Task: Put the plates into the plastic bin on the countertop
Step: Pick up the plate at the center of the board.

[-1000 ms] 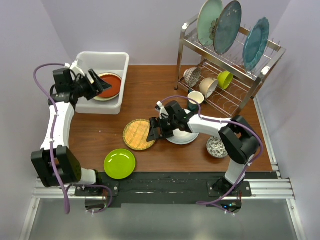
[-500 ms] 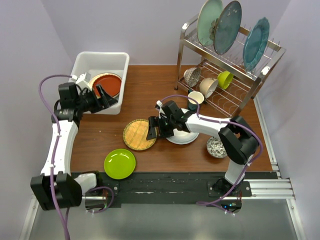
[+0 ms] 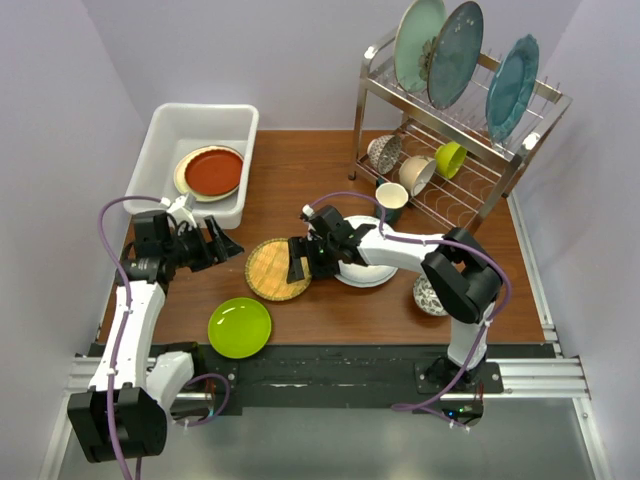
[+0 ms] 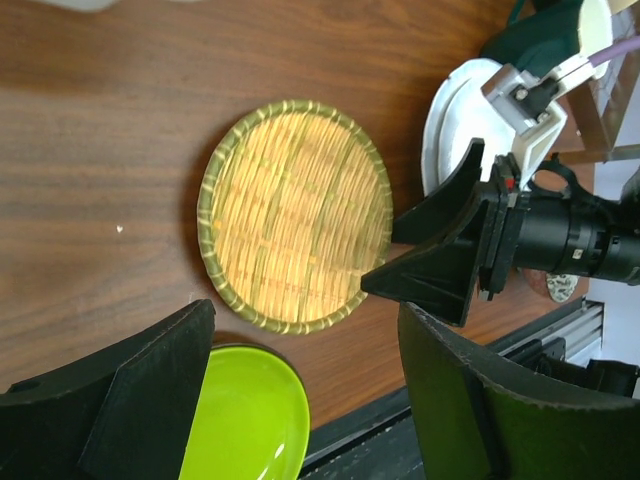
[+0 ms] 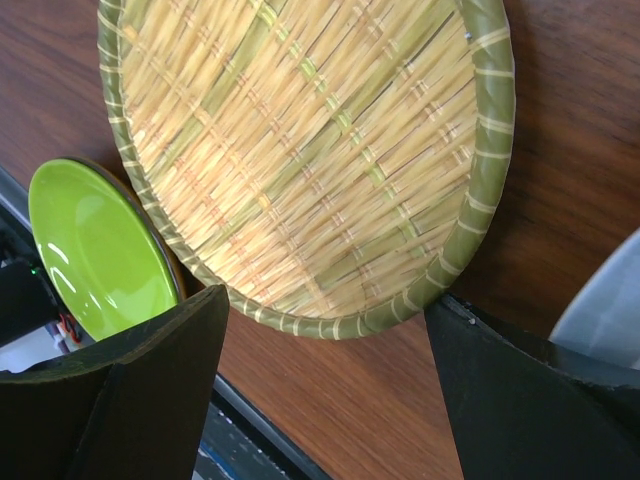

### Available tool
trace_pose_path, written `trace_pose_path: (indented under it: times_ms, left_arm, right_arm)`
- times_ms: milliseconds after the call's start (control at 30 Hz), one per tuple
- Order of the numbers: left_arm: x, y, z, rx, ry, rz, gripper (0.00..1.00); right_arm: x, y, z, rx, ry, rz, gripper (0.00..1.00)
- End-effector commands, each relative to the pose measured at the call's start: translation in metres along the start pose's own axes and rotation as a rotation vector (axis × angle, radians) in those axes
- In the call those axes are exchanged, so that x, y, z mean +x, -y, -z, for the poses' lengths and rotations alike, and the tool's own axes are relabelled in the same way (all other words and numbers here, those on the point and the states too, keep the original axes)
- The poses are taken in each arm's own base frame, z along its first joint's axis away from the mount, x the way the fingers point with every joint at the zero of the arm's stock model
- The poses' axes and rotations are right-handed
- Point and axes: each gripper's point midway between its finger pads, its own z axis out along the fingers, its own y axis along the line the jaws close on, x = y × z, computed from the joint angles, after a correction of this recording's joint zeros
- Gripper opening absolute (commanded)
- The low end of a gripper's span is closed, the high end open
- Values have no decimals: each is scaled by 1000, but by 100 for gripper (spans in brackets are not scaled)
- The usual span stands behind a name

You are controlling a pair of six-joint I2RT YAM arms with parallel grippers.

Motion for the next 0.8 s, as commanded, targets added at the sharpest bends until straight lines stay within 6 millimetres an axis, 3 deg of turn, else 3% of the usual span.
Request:
trace_pose_path:
  times_ms: [0,433,767]
  left_arm:
    - [13,-5,-3,-16,-46,8,78]
    - [56,-32,-22,-107,-210,67,76]
    - [63,-30,-29,-94,-237,86,75]
  right_arm:
    - [-8,21,-4,95,28,8,83]
    - [-10,20,-10,88,44,12,82]
    - [-9,20,-18,83,47,-59,82]
